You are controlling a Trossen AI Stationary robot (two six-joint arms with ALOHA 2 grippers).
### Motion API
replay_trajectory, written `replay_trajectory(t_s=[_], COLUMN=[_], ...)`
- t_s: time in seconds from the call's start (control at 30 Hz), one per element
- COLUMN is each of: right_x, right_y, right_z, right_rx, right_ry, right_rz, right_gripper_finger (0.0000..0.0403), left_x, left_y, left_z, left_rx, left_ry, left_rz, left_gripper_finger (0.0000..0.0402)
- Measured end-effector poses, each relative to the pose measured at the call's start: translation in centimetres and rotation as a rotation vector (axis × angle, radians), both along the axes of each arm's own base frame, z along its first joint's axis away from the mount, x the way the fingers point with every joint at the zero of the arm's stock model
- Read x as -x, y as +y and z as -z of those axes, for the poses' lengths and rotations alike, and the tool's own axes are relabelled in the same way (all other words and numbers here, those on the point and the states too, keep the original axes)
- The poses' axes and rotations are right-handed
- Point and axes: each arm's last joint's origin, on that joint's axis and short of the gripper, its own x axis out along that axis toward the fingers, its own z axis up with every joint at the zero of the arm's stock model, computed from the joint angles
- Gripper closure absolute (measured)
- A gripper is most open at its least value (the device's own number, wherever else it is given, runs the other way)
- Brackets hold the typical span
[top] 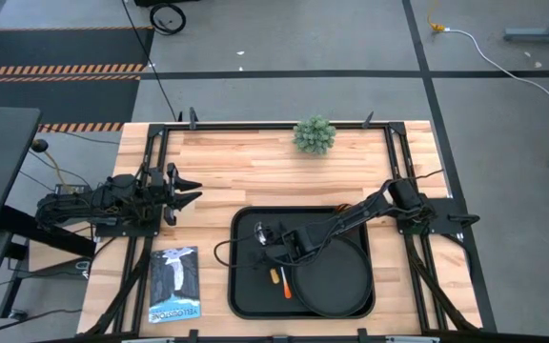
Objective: Pick and place plate/cup/fork/spoon on tray
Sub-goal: Put the yellow spoon on the black tray to the left of the orange fork
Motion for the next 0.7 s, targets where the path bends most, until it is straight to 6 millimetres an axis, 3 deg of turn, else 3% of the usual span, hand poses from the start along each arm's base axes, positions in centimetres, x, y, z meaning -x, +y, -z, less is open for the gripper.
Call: replay_trajectory(t_s=[0.4, 0.7], right_x=[-0.1, -1.0], right_y=[0.7, 1.7], right_z=[0.8, -1.4], right_rx=[-0.095, -0.117], right_ry=[-0.043, -0.147], right_rz=[0.011, 0.019], right_gripper_finger=[0.0336, 0.0336], left_x=[0.0, 0.0], left_y=[0.0, 0.0], left_z=[0.0, 0.0], left_rx=[0.0, -0.016], left_ry=[0.0, 0.003], left_rz=[0.0, -0.001], left_gripper_finger=[0.0267, 0.0267])
